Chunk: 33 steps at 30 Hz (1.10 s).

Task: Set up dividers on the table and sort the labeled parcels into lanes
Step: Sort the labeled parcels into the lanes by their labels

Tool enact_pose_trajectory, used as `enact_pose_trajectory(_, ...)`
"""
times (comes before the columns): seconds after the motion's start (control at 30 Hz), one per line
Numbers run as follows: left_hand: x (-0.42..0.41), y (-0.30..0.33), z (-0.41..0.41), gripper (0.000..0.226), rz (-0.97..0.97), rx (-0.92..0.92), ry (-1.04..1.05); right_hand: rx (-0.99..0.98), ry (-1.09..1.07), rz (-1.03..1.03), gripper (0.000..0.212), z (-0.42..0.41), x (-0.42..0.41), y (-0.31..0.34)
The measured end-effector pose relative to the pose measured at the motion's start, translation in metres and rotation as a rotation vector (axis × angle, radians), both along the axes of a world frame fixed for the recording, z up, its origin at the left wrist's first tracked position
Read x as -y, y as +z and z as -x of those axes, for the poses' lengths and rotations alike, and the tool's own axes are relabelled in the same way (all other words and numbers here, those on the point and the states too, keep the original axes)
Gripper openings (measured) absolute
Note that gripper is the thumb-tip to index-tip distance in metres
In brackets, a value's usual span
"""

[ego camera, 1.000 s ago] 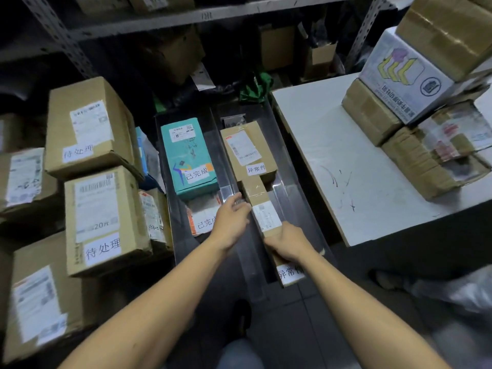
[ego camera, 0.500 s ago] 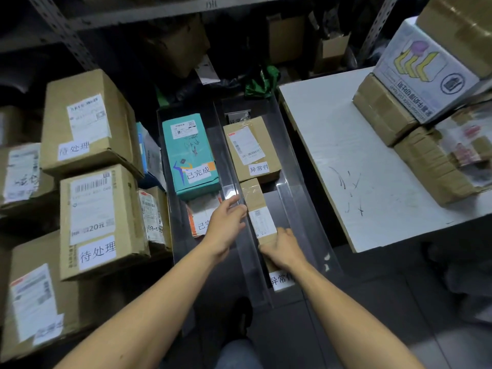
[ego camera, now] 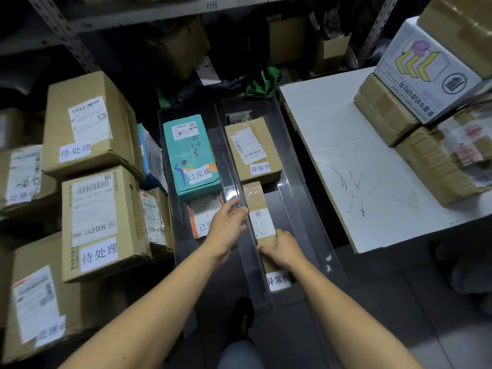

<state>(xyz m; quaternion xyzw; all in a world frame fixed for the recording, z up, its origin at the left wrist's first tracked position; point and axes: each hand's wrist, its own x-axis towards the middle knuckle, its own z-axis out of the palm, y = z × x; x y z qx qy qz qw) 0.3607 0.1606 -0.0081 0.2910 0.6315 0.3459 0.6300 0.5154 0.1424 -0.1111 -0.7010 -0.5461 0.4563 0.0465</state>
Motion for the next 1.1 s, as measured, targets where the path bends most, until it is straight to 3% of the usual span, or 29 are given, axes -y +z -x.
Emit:
enact_pose_trajectory(0.2,0.003,0.001,-0.001,0.043,-0.003,0.002,-0.013,-0.025,-0.006,-0.107,0.057,-0.002,-0.009,0.022)
enact_pose_trajectory(0.37,0.003,0.016,0.007,0.038,-0.056,0.005,0.02,-0.055,0.006,-0.347,0.058,0.012,-0.033,0.084)
enact_pose_trajectory(0.57,-0.007,0.08,0.042,0.028,-0.324,-0.203,0.054,-0.165,0.136,-0.602,0.056,0.064,-0.058,0.191)
enact_pose_trajectory(0.87,-0.001,0.204,0.188,0.026,-0.724,-0.39,0.323,-0.306,0.363,-0.912,0.051,0.215,-0.077,0.328)
enact_pose_trajectory(1.1,0.049,0.213,0.363,0.027,-0.685,-0.494,0.555,-0.396,0.573,-0.931,0.054,0.388,-0.059,0.349)
